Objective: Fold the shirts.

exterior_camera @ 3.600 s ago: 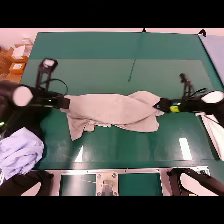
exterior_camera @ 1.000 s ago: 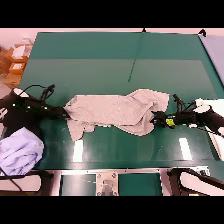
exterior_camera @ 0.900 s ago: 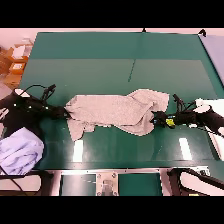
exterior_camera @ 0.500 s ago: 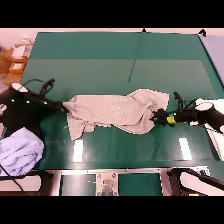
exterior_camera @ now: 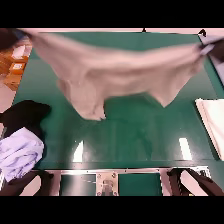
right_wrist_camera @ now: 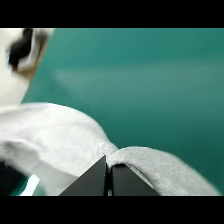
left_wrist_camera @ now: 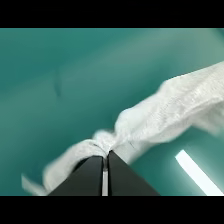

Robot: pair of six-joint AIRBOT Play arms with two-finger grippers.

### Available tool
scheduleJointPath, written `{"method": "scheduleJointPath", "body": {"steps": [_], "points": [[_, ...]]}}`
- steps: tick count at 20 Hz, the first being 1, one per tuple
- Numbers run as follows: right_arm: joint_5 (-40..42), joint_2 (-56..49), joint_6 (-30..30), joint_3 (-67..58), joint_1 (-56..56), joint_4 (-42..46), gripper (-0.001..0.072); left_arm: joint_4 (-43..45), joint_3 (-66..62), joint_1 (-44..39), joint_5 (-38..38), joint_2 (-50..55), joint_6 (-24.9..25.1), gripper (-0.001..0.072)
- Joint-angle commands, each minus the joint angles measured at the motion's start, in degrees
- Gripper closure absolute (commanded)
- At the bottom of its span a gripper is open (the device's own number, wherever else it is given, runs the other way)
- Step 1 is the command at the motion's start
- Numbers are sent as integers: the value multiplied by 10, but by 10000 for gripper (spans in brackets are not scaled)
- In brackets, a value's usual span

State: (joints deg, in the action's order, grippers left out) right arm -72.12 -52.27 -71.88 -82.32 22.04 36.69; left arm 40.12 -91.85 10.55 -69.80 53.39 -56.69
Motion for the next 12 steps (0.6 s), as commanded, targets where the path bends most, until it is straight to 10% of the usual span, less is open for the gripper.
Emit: {"method": "scheduleJointPath", "body": {"steps": [1,12], "points": [[24,64,-16,-184,75,-9,700,-16,-125,0,94,-109,-22,688],[5,126,-16,-177,98,22,699,165,-170,0,47,-150,-151,687]]}}
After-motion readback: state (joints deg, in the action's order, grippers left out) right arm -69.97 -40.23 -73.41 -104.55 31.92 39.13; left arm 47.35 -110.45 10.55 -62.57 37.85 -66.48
